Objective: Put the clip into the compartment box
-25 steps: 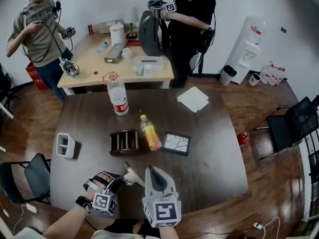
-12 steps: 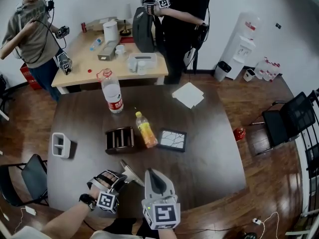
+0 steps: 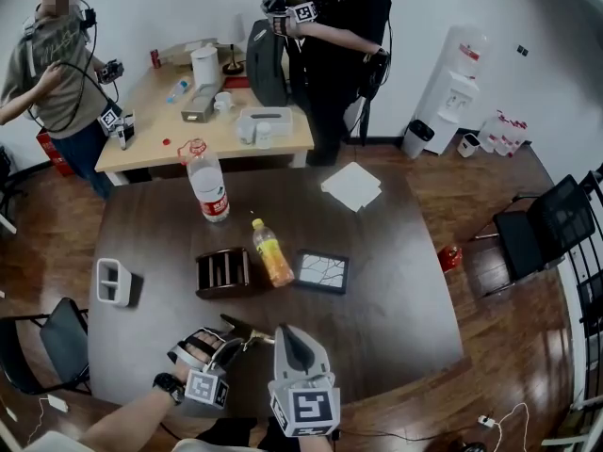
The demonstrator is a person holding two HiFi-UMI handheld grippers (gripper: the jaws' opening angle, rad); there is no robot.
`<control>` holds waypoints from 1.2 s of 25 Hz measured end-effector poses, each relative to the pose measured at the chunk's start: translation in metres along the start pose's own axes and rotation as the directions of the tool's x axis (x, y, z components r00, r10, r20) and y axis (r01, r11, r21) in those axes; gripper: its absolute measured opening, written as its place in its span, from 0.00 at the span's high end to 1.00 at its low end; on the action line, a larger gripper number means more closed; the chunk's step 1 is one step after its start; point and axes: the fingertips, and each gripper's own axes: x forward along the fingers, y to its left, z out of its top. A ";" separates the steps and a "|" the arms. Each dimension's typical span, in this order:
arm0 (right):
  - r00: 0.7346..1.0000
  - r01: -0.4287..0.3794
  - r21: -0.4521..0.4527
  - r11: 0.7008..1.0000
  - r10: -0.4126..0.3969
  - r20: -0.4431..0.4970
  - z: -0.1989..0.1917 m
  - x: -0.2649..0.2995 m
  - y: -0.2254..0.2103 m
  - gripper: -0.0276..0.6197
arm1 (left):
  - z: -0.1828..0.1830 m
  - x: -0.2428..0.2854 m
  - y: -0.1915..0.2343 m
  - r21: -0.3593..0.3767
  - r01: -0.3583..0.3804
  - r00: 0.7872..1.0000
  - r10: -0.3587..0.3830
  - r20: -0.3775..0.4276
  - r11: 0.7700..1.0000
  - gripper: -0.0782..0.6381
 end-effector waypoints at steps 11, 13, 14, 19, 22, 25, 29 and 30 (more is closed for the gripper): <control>1.000 -0.004 -0.017 1.000 0.004 0.026 0.026 0.005 -0.013 0.96 | 0.021 -0.027 0.069 -0.457 -0.128 0.979 0.186 0.083 0.880 0.85; 0.999 -0.006 -0.022 1.000 0.007 0.037 0.032 0.006 -0.015 0.96 | 0.020 -0.038 0.086 -0.581 -0.142 0.969 0.233 0.083 0.801 0.85; 0.999 -0.007 -0.024 1.000 0.008 0.040 0.035 0.007 -0.016 0.96 | 0.019 -0.044 0.095 -0.642 -0.148 0.963 0.257 0.079 0.753 0.85; 0.998 -0.037 -0.040 0.999 0.039 0.056 0.049 0.013 -0.012 0.96 | -0.001 -0.077 0.137 -0.871 -0.166 0.918 0.396 0.035 0.462 0.85; 0.995 -0.061 -0.055 0.997 0.065 0.071 0.059 0.019 -0.005 0.96 | -0.022 -0.097 0.157 -0.928 -0.199 0.881 0.473 -0.027 0.316 0.85; 0.992 -0.086 -0.068 0.994 0.092 0.082 0.068 0.024 0.004 0.96 | -0.046 -0.118 0.172 -0.956 -0.230 0.846 0.523 -0.104 0.183 0.85; 0.988 -0.114 -0.097 0.989 0.124 0.095 0.080 0.029 0.016 0.96 | -0.068 -0.144 0.184 -0.965 -0.254 0.811 0.559 -0.173 0.071 0.85; 0.986 -0.120 -0.105 0.987 0.131 0.101 0.082 0.030 0.019 0.96 | -0.071 -0.149 0.187 -0.963 -0.263 0.803 0.568 -0.183 0.062 0.85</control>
